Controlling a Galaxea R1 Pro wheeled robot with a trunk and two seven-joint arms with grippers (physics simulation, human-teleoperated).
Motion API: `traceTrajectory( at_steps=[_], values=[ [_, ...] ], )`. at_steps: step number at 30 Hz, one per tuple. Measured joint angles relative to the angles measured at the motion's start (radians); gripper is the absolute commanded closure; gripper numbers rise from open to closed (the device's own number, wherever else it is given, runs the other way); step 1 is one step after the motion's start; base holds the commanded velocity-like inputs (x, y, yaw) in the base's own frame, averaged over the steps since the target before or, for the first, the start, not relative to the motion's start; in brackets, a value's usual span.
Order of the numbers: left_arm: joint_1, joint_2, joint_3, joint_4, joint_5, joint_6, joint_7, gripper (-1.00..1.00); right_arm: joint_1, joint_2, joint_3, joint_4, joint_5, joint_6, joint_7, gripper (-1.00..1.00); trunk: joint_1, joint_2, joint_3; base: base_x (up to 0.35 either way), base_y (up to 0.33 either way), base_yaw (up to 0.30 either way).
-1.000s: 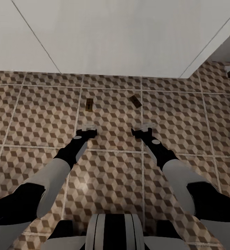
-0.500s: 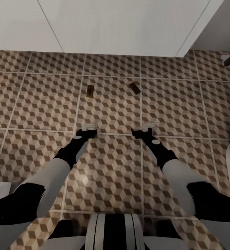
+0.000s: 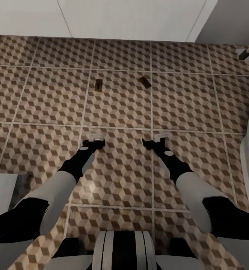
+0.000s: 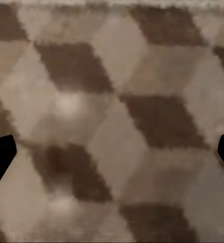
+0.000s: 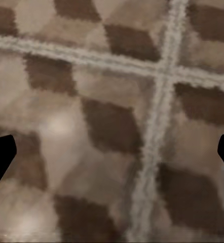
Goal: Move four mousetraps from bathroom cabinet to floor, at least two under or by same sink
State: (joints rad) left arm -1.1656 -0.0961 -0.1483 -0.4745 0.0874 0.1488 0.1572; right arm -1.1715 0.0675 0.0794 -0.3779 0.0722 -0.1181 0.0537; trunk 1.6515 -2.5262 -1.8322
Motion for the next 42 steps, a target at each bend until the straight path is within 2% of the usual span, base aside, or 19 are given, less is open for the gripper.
traceTrajectory(
  at_steps=[13, 25, 42],
  values=[
    [0.0, -0.014, 0.0, -0.003, 0.0, 0.002, 0.004, -1.0, 0.0, -0.004, -0.001, -0.003, 0.0, 0.0, 0.003, -1.0, 0.0, 0.0, 0.0, -0.059, 0.0, 0.0],
    [0.0, -0.017, 0.0, -0.013, 0.0, 0.01, 0.004, -1.0, 0.0, -0.006, -0.001, -0.003, 0.0, 0.0, 0.006, -1.0, 0.0, 0.0, 0.0, -0.002, 0.0, 0.0],
    [0.0, -0.017, 0.0, -0.009, 0.002, 0.013, 0.005, -1.0, 0.0, -0.006, 0.001, -0.005, -0.001, 0.0, 0.01, -1.0, -0.008, 0.004, 0.066, 0.0, 0.0, 0.0]
  ],
)
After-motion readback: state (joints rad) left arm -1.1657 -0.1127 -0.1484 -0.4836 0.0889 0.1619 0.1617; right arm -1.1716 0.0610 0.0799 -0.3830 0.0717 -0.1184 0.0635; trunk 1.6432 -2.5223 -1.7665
